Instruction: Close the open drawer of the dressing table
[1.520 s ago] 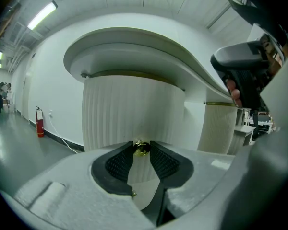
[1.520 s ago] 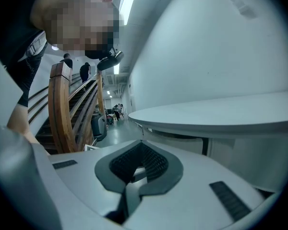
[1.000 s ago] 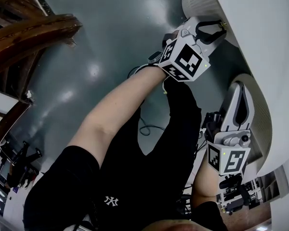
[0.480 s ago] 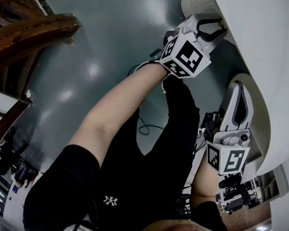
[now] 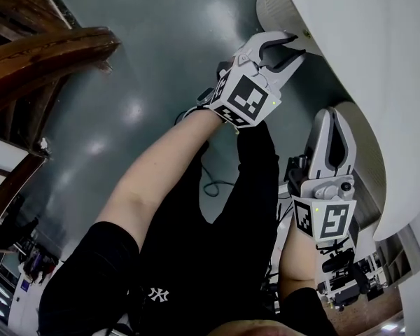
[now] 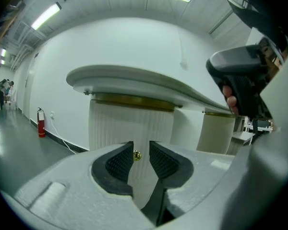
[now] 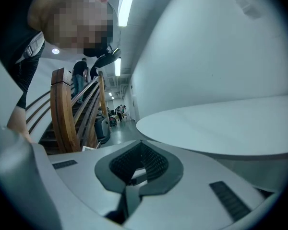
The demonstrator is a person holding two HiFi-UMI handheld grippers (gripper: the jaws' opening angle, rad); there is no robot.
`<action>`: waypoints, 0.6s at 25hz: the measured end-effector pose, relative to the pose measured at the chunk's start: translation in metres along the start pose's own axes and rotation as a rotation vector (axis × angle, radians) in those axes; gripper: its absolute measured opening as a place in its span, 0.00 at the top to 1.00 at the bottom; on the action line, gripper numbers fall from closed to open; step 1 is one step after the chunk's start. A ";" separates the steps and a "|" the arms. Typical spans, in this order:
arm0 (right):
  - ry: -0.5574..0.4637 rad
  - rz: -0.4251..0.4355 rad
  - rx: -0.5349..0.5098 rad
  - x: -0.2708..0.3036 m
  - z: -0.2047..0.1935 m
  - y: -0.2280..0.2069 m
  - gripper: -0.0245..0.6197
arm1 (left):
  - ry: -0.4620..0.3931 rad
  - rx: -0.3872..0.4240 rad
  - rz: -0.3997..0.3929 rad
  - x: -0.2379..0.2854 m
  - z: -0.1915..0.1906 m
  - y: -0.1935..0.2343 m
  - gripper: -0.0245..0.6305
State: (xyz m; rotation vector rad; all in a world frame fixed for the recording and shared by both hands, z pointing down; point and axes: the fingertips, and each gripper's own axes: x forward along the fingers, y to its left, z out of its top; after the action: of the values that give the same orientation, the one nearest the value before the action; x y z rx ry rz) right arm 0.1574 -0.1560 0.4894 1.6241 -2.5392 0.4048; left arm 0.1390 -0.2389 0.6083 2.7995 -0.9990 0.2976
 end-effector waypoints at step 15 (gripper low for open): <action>-0.052 -0.057 0.038 -0.047 0.097 0.045 0.94 | -0.029 -0.006 -0.041 -0.129 0.154 -0.051 0.90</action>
State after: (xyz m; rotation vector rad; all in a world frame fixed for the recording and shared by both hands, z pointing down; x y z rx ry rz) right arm 0.1427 -0.1241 0.3781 1.7384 -2.5303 0.4126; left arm 0.0940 -0.1538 0.4246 2.8230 -0.9451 0.2484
